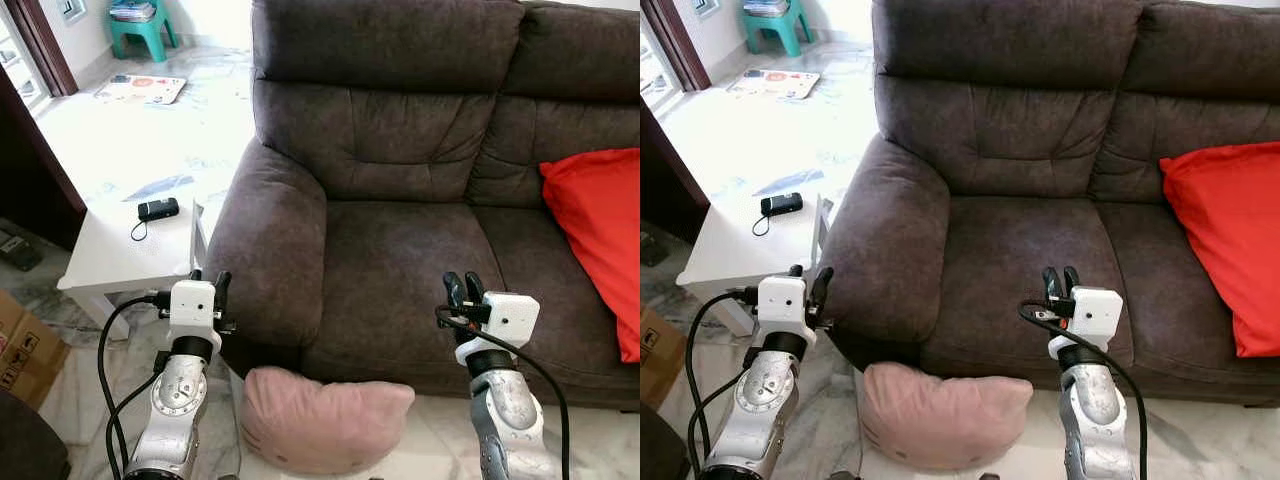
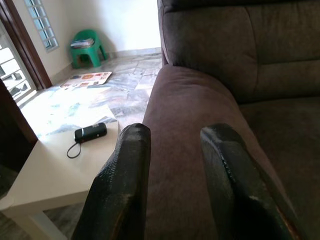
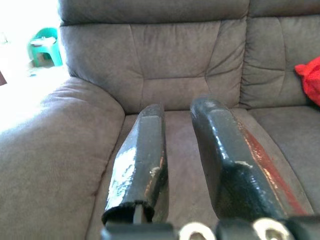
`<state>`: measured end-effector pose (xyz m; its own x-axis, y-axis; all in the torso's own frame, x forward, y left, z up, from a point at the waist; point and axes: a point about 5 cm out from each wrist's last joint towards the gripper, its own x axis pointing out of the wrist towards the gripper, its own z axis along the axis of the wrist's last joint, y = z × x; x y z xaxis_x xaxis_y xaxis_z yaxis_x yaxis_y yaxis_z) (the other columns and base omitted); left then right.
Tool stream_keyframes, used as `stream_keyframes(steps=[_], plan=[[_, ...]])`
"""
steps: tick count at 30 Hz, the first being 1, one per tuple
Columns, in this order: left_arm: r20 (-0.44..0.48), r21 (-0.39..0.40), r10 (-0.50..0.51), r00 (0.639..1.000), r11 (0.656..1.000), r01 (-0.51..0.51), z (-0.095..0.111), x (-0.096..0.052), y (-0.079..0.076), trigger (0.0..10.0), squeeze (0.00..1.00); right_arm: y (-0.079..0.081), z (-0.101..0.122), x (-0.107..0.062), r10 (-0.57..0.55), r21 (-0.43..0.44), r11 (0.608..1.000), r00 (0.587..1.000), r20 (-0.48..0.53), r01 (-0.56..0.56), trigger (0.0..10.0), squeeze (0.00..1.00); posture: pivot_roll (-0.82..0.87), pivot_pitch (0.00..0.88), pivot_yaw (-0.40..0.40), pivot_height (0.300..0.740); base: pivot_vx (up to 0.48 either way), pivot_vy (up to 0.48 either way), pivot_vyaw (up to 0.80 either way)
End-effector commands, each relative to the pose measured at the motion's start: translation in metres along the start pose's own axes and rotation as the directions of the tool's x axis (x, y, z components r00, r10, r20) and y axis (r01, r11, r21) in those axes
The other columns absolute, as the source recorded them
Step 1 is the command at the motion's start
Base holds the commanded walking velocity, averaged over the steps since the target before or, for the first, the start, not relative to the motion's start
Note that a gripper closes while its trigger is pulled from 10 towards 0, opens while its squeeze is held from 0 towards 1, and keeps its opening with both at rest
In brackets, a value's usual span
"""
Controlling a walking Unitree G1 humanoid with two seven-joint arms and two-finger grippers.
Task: Move the pillow to the sofa from floor
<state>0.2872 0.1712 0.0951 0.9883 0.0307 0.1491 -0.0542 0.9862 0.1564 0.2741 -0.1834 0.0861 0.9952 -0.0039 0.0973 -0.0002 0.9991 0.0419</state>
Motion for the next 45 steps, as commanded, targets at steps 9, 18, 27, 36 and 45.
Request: stream_keyframes(steps=[9, 18, 27, 36, 45], plan=[[0.002, -0.009, 0.002, 1.000, 1.000, -0.002, 0.0011, -0.0001, 0.0001, 10.0, 0.00, -0.0009, 0.0021, 0.0012, 0.003, -0.008, 1.000, 1.000, 0.013, -0.003, 10.0, 0.00, -0.04, 0.100, -0.042, 0.599, 0.000, 0.000, 0.00], [0.001, -0.010, 0.002, 1.000, 1.000, -0.002, 0.0010, -0.0003, 0.0000, 10.0, 0.00, -0.0017, 0.0021, 0.0011, -0.002, -0.012, 1.000, 1.000, 0.013, 0.002, 10.0, 0.00, -0.04, 0.100, -0.042, 0.599, 0.000, 0.000, 0.00], [0.000, -0.008, 0.003, 1.000, 1.000, -0.003, 0.0010, 0.0001, -0.0004, 10.0, 0.00, -0.0009, 0.0019, 0.0020, 0.005, -0.010, 1.000, 1.000, 0.012, -0.005, 10.0, 0.00, -0.04, 0.100, -0.044, 0.599, 0.000, 0.000, 0.00], [-0.005, -0.012, -0.006, 1.000, 1.000, 0.006, 0.0002, 0.0000, -0.0014, 10.0, 0.00, -0.0003, 0.0027, 0.0022, 0.007, -0.010, 1.000, 1.000, 0.016, -0.006, 10.0, 0.00, -0.03, 0.101, -0.045, 0.599, 0.000, 0.000, 0.00], [-0.007, -0.014, -0.014, 1.000, 1.000, 0.014, -0.0003, 0.0004, -0.0024, 10.0, 0.00, 0.0008, 0.0030, 0.0029, 0.008, -0.012, 1.000, 1.000, 0.021, -0.008, 10.0, 0.00, -0.04, 0.101, -0.044, 0.599, 0.000, 0.000, 0.00]])
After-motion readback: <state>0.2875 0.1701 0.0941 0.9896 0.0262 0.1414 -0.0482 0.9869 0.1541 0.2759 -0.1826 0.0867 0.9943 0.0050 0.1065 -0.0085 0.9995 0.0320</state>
